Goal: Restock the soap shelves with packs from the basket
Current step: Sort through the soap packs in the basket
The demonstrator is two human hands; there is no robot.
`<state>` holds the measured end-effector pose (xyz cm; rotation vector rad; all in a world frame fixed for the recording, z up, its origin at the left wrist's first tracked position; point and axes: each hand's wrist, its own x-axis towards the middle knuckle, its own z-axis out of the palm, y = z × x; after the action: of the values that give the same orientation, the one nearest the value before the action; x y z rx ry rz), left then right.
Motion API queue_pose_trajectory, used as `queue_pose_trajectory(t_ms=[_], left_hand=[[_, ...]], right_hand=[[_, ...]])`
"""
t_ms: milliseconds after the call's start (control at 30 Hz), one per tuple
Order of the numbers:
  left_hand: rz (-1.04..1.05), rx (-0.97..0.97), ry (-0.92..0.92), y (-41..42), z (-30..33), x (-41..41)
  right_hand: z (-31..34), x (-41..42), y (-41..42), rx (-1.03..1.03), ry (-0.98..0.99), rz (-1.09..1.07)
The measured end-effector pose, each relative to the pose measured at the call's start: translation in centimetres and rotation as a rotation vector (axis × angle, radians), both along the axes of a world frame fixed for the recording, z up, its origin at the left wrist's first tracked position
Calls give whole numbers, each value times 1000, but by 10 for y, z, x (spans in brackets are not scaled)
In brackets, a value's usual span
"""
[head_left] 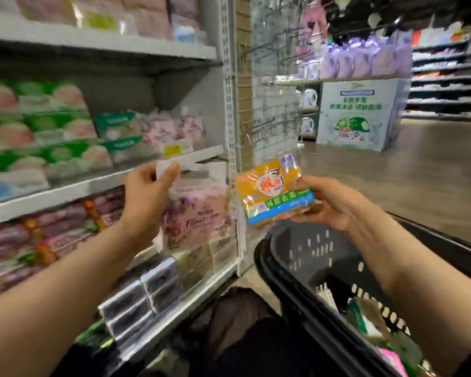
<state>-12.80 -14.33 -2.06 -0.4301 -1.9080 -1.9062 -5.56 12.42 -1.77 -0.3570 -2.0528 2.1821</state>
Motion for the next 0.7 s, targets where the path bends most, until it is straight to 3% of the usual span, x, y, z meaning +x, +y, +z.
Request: queue_pose_trajectory(t_ms=[233,467,700], left_hand=[[314,-40,-41,-169,-21,72],[709,-38,-132,-298,-39,169],[928,23,-160,-401,-70,255]], right_hand=[[-12,-39,-167,-37,-36,292],[-32,-28,-308,-45,-39,500],[-51,4,-432,126,-50,666]])
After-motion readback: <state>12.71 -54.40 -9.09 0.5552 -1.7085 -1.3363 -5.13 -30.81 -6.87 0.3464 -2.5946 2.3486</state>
